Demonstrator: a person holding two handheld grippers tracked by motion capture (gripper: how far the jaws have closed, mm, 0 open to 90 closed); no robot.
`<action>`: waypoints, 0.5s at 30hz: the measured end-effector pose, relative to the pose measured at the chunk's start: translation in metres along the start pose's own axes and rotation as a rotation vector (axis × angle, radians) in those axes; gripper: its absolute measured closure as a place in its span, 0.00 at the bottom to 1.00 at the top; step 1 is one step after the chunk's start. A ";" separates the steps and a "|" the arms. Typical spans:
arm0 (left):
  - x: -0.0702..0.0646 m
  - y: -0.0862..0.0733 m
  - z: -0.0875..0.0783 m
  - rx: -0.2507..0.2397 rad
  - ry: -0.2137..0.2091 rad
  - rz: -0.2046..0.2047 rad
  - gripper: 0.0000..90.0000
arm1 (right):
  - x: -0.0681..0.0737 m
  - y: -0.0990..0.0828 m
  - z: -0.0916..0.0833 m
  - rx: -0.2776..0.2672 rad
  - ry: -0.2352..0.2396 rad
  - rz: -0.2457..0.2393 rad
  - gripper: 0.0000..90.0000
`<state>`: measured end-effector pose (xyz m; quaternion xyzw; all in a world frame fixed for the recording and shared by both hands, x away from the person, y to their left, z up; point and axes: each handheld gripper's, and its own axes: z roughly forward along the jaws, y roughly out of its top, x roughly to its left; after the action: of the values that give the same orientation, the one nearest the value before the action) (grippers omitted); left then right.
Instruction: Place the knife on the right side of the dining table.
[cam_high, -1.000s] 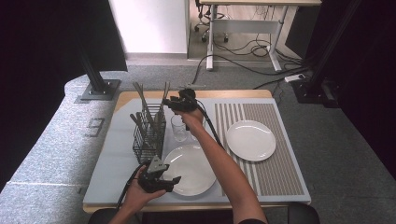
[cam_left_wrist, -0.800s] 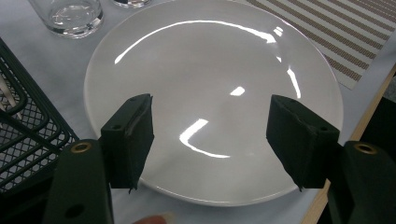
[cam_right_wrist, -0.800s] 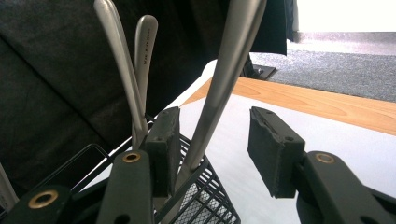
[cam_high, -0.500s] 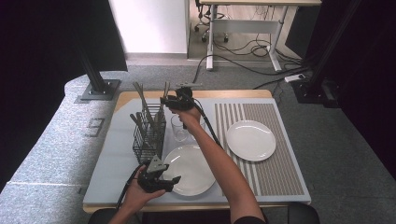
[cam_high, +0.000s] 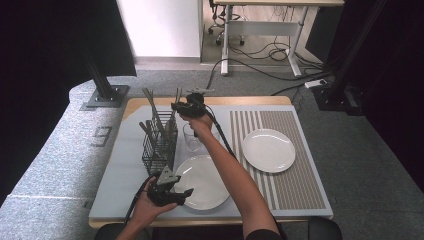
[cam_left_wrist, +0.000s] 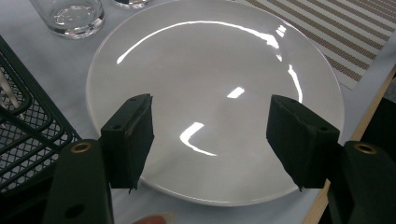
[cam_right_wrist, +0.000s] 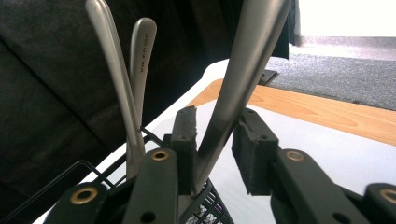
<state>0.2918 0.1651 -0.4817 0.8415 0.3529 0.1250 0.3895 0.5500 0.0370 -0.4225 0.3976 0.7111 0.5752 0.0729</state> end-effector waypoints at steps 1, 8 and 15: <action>0.000 0.000 0.000 -0.001 0.000 -0.001 0.36 | 0.000 0.000 0.000 -0.003 -0.001 0.000 0.81; 0.000 0.000 0.000 -0.001 0.000 -0.001 0.36 | -0.001 0.001 -0.002 -0.005 0.004 0.020 0.84; 0.000 0.000 0.000 -0.002 0.000 -0.002 0.36 | -0.001 0.001 -0.003 -0.010 0.016 0.041 0.86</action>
<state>0.2916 0.1654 -0.4816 0.8406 0.3538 0.1248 0.3907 0.5494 0.0337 -0.4204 0.4073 0.7005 0.5832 0.0572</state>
